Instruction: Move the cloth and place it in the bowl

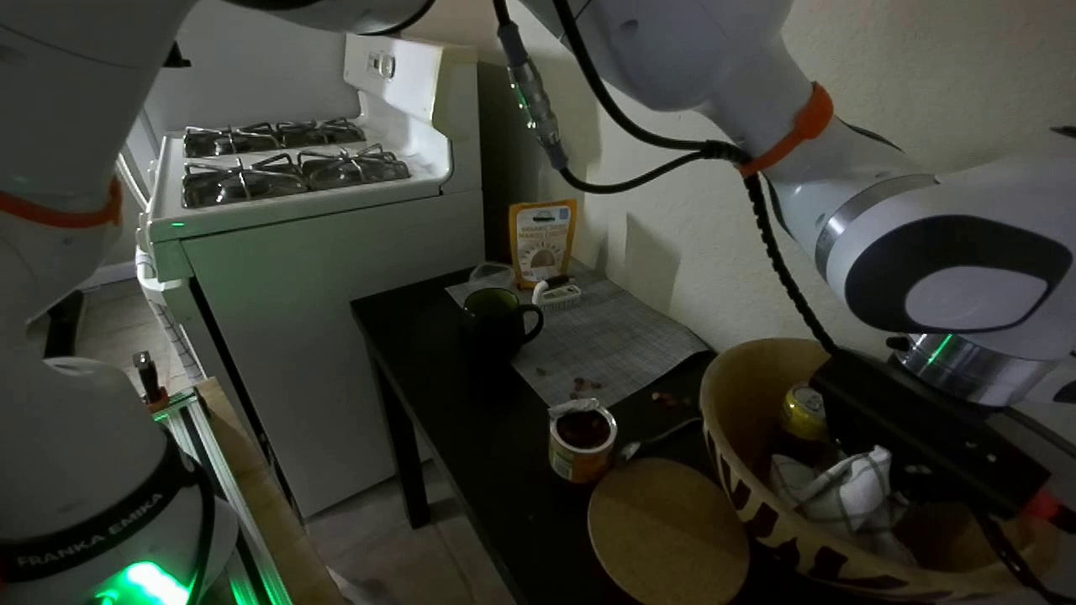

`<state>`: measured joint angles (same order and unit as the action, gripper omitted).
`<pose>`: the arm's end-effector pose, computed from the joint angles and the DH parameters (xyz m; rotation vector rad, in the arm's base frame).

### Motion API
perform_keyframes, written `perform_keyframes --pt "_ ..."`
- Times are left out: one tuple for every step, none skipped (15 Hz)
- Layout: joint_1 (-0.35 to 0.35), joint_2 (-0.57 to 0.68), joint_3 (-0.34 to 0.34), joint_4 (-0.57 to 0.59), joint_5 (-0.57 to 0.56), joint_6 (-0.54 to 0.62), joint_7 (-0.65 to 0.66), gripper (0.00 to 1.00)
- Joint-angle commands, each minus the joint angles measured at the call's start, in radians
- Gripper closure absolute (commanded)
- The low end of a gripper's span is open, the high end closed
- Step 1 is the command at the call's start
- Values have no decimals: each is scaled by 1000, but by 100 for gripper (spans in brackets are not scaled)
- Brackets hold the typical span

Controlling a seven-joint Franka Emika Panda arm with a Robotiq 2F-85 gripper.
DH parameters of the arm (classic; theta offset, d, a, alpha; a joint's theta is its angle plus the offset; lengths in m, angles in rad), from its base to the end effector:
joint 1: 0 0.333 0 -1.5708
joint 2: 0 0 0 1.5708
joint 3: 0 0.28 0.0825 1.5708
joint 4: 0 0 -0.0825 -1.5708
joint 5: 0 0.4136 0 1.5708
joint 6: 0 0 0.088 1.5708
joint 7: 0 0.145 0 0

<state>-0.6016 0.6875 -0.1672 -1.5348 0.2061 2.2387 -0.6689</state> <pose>0.5273 -0.4794 0.1738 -3.1018 0.2904 -0.0933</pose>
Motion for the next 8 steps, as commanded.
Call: perform_keyframes --pt "13 -45 -7 -70 -71 14 21 96" --pt "12 -57 -9 -77 -88 -8 15 96" --pt "11 -74 -10 -94 -104 -6 2 96" --pt "5 -90 -8 -103 -111 -16 -6 96" --pt "4 -104 -9 -114 -118 -9 -4 96" --pt "0 -111 -10 -117 -114 -1 5 96" --pt "0 -115 -14 -115 -111 3 20 96" --pt "3 -117 -20 -115 -112 5 34 96"
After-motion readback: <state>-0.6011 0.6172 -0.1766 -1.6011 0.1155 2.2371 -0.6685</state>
